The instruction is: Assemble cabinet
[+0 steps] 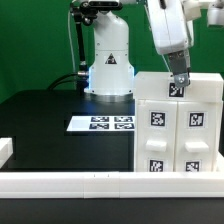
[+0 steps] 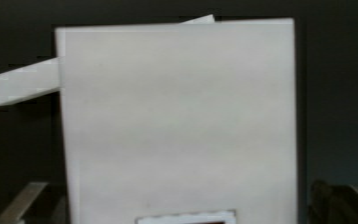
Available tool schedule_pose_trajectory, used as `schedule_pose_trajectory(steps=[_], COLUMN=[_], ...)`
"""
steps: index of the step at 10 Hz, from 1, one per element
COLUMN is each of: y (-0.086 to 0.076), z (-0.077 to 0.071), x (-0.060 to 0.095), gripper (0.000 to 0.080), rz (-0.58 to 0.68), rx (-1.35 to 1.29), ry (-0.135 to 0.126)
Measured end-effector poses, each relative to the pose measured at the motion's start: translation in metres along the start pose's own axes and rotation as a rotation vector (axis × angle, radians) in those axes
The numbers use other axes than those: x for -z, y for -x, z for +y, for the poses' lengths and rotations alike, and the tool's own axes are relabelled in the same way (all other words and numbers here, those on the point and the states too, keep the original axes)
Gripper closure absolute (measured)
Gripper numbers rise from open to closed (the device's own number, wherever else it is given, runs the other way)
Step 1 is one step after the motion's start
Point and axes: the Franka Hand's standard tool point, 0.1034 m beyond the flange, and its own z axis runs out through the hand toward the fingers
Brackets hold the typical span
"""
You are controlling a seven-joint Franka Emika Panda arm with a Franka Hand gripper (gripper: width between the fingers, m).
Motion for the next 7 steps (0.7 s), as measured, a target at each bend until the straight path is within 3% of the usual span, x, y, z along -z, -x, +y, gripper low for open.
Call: schedule_pose_trajectory(steps=[2,4,7], y=[0.008,0.017,0.016], z=[-0.001,-0.008,-0.005], x=[0.011,0.034,0.028], gripper=[0.0155,0.0151,0.0151], rz=[-0.008,-0.024,-0.020], rx=[0.029,0.054,0.060], ry=[-0.014,-0.049,-0.040])
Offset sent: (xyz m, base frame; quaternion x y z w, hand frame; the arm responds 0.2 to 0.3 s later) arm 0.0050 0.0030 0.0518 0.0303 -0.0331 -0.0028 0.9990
